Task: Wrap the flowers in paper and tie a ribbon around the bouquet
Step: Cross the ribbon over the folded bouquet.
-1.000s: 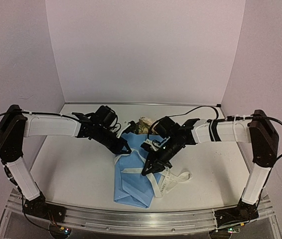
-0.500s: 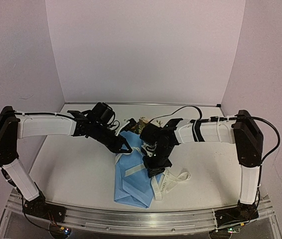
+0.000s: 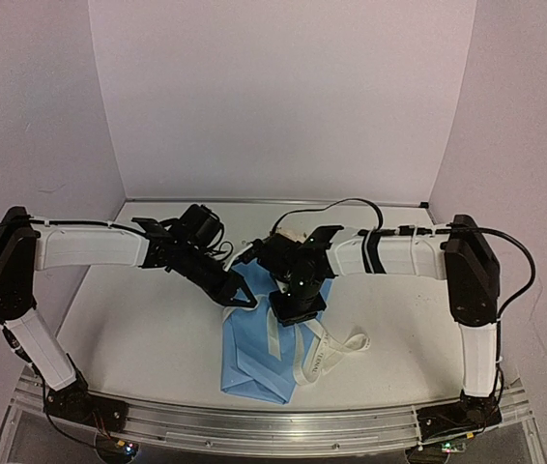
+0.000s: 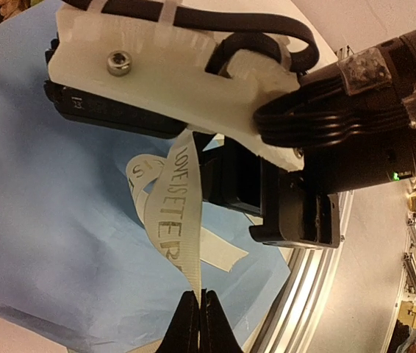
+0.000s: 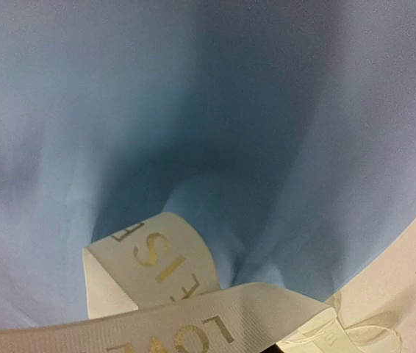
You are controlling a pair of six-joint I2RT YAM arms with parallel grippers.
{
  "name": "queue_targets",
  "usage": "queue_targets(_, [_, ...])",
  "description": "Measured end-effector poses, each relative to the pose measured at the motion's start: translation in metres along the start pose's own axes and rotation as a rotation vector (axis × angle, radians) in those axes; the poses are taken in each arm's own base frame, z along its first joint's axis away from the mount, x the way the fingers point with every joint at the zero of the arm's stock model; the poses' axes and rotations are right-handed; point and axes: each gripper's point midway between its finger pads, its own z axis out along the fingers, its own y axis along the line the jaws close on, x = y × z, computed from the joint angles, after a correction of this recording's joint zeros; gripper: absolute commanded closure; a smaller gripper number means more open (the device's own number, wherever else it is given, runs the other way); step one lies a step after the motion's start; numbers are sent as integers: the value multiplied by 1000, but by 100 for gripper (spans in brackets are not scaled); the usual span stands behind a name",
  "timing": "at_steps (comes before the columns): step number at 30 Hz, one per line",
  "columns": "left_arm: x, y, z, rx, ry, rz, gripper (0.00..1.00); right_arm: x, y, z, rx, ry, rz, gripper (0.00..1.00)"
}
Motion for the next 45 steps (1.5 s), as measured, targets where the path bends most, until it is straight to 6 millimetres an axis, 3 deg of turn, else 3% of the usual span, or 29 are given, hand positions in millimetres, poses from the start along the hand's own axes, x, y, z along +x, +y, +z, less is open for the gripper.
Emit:
queue_targets(9, [17, -2, 16, 27, 67, -22, 100, 16, -11, 6, 18, 16, 4, 68])
queue_targets(16, [28, -5, 26, 38, 111, -32, 100, 15, -11, -17, -6, -36, 9, 68])
queue_targets(23, [28, -6, 29, 38, 117, -29, 100, 13, -9, -18, -20, -56, 29, 77])
queue_targets(30, [23, -6, 28, 31, 107, -22, 100, 10, -9, -16, -14, -66, 38, 100])
queue_targets(39, [19, -5, 26, 30, 98, -20, 100, -3, 0, -1, -40, -100, 96, 100])
queue_targets(45, [18, -2, 24, 25, 92, -26, 100, -23, 17, -2, -121, -169, 148, 91])
